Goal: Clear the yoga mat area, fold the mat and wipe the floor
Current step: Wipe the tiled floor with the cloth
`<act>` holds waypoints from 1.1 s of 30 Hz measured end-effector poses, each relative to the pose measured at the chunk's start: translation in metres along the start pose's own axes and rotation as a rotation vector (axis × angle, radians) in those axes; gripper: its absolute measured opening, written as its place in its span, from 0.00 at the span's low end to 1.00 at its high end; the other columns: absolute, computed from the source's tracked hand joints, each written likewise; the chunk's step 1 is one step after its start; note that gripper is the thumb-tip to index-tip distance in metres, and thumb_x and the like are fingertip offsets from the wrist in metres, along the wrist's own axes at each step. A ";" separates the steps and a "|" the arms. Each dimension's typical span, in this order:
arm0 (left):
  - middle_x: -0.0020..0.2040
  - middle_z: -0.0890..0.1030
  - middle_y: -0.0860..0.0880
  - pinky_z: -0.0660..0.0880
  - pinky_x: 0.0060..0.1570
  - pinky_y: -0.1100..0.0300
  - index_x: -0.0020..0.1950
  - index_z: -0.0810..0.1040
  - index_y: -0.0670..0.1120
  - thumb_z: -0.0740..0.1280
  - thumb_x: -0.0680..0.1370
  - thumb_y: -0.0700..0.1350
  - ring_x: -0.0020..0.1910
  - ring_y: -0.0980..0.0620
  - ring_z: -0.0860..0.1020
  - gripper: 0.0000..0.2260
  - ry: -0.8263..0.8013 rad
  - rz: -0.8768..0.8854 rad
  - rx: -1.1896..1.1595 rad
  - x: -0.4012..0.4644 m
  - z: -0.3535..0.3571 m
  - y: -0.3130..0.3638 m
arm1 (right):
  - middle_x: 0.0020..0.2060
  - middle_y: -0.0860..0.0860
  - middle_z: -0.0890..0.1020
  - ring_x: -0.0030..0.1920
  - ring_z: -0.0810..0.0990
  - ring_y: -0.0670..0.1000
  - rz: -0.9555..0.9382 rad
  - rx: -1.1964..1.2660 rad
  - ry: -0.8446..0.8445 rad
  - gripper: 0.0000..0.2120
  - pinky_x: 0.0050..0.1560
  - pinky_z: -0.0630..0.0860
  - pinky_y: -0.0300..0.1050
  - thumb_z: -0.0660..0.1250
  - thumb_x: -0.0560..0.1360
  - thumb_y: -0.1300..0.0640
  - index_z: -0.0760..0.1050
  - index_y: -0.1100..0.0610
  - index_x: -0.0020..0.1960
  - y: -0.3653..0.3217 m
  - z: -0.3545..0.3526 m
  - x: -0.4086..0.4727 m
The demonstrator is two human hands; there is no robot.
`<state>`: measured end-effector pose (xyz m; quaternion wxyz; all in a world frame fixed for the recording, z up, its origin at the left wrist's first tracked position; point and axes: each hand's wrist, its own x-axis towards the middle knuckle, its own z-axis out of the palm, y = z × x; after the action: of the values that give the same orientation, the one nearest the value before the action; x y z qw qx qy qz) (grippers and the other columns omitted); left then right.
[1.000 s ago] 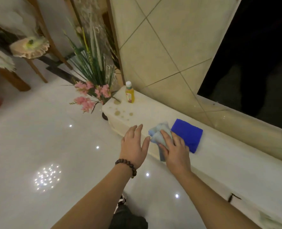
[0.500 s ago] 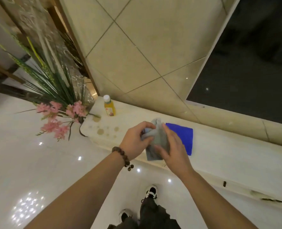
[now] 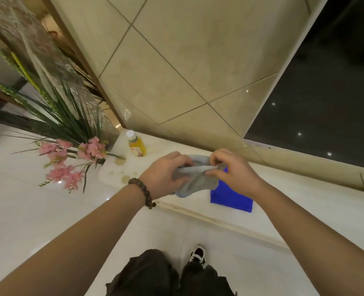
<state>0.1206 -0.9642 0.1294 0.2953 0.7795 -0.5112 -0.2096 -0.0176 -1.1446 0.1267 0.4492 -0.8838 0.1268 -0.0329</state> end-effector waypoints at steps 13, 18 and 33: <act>0.31 0.77 0.51 0.72 0.40 0.52 0.37 0.78 0.46 0.63 0.75 0.58 0.34 0.50 0.74 0.17 0.081 0.087 0.063 0.040 -0.008 -0.074 | 0.36 0.43 0.73 0.37 0.70 0.44 0.214 0.141 -0.072 0.11 0.38 0.70 0.39 0.69 0.74 0.55 0.68 0.47 0.39 0.023 0.014 0.032; 0.34 0.74 0.48 0.72 0.34 0.57 0.37 0.73 0.50 0.70 0.72 0.50 0.35 0.53 0.72 0.08 0.104 -0.218 -0.463 0.066 0.030 -0.099 | 0.47 0.49 0.82 0.49 0.81 0.48 0.523 0.674 0.345 0.10 0.46 0.78 0.39 0.70 0.74 0.58 0.76 0.51 0.54 0.064 0.066 0.042; 0.78 0.54 0.43 0.55 0.74 0.46 0.77 0.57 0.48 0.61 0.81 0.49 0.77 0.42 0.52 0.26 -0.029 -0.481 0.192 0.095 0.242 -0.270 | 0.65 0.57 0.70 0.61 0.70 0.55 0.797 -0.203 0.464 0.23 0.56 0.70 0.43 0.61 0.79 0.54 0.63 0.57 0.73 0.282 0.222 0.069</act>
<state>0.1867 -1.0292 -0.2335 0.1542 0.9001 -0.3327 -0.2354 0.0325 -1.1467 -0.2352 0.2979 -0.7751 0.5556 -0.0419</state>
